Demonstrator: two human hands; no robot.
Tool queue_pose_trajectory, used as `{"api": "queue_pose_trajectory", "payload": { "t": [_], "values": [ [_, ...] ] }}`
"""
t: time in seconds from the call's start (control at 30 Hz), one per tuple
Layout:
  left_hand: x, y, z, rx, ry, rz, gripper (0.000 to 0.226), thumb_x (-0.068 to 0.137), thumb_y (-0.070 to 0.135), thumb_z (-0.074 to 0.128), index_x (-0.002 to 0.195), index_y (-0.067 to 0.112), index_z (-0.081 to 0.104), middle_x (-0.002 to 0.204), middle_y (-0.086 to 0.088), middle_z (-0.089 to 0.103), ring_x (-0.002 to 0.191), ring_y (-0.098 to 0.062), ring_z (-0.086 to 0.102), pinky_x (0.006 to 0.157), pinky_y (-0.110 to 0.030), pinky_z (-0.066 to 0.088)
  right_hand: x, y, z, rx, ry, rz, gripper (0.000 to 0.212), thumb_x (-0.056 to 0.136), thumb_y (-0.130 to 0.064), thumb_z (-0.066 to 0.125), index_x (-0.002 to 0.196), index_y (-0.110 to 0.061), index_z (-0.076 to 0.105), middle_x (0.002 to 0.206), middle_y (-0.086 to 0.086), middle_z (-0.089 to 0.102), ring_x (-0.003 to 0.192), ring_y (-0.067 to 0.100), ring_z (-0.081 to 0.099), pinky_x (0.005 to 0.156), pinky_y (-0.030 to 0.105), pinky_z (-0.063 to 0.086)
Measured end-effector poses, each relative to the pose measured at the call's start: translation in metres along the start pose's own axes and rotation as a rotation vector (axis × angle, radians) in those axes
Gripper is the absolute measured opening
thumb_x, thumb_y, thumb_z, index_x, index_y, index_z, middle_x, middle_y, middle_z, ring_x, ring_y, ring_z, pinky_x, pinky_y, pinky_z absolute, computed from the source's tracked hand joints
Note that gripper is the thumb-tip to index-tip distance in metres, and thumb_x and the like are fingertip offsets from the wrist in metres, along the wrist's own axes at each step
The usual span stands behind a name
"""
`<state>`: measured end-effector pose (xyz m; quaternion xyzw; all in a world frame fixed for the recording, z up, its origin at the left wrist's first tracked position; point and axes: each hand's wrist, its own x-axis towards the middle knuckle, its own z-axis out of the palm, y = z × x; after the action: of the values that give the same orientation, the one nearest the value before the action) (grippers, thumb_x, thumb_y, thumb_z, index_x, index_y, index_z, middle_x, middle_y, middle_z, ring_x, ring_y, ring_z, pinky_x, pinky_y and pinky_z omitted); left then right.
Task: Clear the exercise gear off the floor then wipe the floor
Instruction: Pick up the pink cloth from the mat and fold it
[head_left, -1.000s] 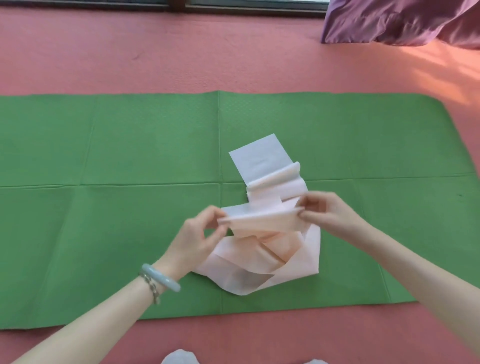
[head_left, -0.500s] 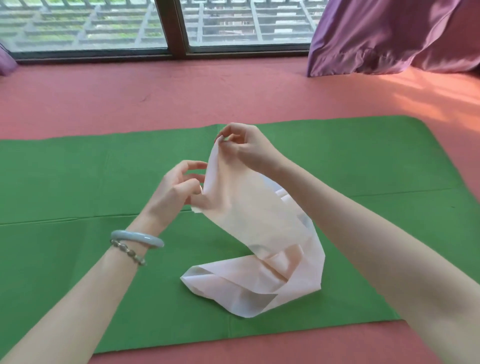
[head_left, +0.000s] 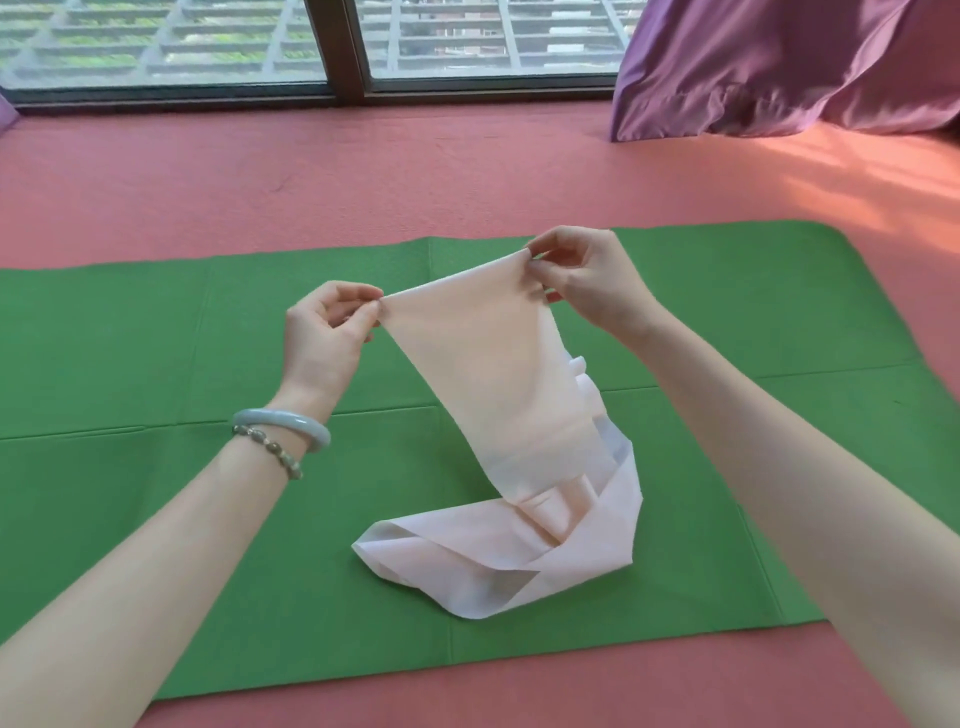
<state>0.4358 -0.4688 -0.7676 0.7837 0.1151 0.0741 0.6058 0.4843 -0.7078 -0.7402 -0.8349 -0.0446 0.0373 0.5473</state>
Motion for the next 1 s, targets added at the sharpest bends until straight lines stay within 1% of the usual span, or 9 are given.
{"api": "queue_pose_trajectory", "payload": {
  "t": [0.13,0.23,0.3,0.43,0.57,0.67,0.77,0.87,1.0],
  "values": [
    [0.011,-0.011,0.031,-0.053,-0.035,-0.062,0.009,0.089,0.008,0.059,0.096,0.013,0.059,0.096,-0.003,0.064,0.091,-0.015,0.065,0.087,-0.029,0.053,-0.004,0.025,-0.012,-0.005,0.104,0.062,0.012,0.085,-0.002,0.058,0.084,-0.012,0.064,0.073,0.007,0.063,0.07,0.022,0.061,0.064,0.038,0.059],
    [0.007,-0.046,0.055,0.182,-0.125,-0.299,0.036,0.089,0.027,0.06,0.119,0.012,0.049,0.122,-0.006,0.055,0.111,-0.025,0.057,0.1,-0.041,0.044,-0.008,0.056,-0.007,-0.054,0.129,0.151,0.012,0.084,-0.004,0.058,0.084,-0.014,0.064,0.076,0.009,0.064,0.07,0.022,0.061,0.067,0.041,0.059],
    [-0.016,-0.07,0.073,0.411,-0.285,-0.405,0.046,0.089,0.032,0.059,0.124,0.006,0.048,0.127,-0.008,0.053,0.113,-0.025,0.054,0.099,-0.036,0.041,-0.012,0.081,-0.002,-0.115,0.123,0.215,0.012,0.083,-0.007,0.059,0.088,-0.014,0.067,0.081,0.01,0.067,0.074,0.024,0.064,0.076,0.046,0.057],
    [-0.08,-0.096,0.105,0.684,-0.734,-0.198,0.047,0.086,0.038,0.062,0.123,0.01,0.055,0.123,-0.005,0.056,0.109,-0.02,0.054,0.09,-0.027,0.041,-0.023,0.113,-0.003,-0.205,0.074,0.348,0.037,0.086,-0.016,0.06,0.123,-0.012,0.055,0.107,0.011,0.062,0.091,0.029,0.064,0.086,0.045,0.053],
    [-0.116,-0.113,0.128,0.832,-0.954,0.122,0.047,0.08,0.039,0.065,0.122,0.022,0.057,0.125,-0.001,0.05,0.114,-0.021,0.045,0.098,-0.034,0.038,-0.042,0.13,-0.011,-0.318,-0.098,0.406,0.018,0.084,-0.011,0.058,0.102,-0.013,0.058,0.099,0.013,0.063,0.083,0.029,0.062,0.081,0.044,0.054],
    [-0.122,-0.109,0.135,0.872,-0.822,0.222,0.019,0.083,0.025,0.056,0.097,0.016,0.066,0.105,-0.001,0.062,0.1,-0.022,0.052,0.085,-0.03,0.041,-0.061,0.142,-0.016,-0.417,-0.39,0.45,0.014,0.081,-0.008,0.06,0.091,-0.017,0.062,0.094,0.008,0.066,0.086,0.025,0.063,0.082,0.038,0.055],
    [-0.112,-0.091,0.128,0.721,-0.588,0.214,0.017,0.077,0.021,0.05,0.065,0.017,0.06,0.069,0.001,0.065,0.071,-0.021,0.058,0.066,-0.028,0.042,-0.077,0.149,-0.021,-0.469,-0.631,0.479,0.03,0.078,-0.015,0.067,0.108,-0.021,0.062,0.112,0.004,0.063,0.104,0.02,0.061,0.094,0.035,0.049],
    [-0.087,-0.071,0.111,0.454,-0.547,0.097,0.012,0.074,0.026,0.059,0.069,0.017,0.063,0.073,0.0,0.068,0.074,-0.02,0.061,0.072,-0.03,0.047,-0.088,0.135,-0.022,-0.327,-0.748,0.528,0.048,0.077,-0.032,0.071,0.121,-0.022,0.057,0.117,0.0,0.06,0.107,0.016,0.058,0.09,0.027,0.047],
    [-0.062,-0.041,0.091,0.323,-0.432,0.106,0.007,0.08,0.019,0.068,0.08,0.013,0.065,0.078,0.0,0.067,0.077,-0.017,0.059,0.073,-0.028,0.045,-0.081,0.091,-0.032,-0.218,-0.679,0.43,0.041,0.072,-0.05,0.066,0.107,-0.029,0.067,0.096,-0.008,0.067,0.085,0.009,0.059,0.077,0.022,0.044]
  ]
}}
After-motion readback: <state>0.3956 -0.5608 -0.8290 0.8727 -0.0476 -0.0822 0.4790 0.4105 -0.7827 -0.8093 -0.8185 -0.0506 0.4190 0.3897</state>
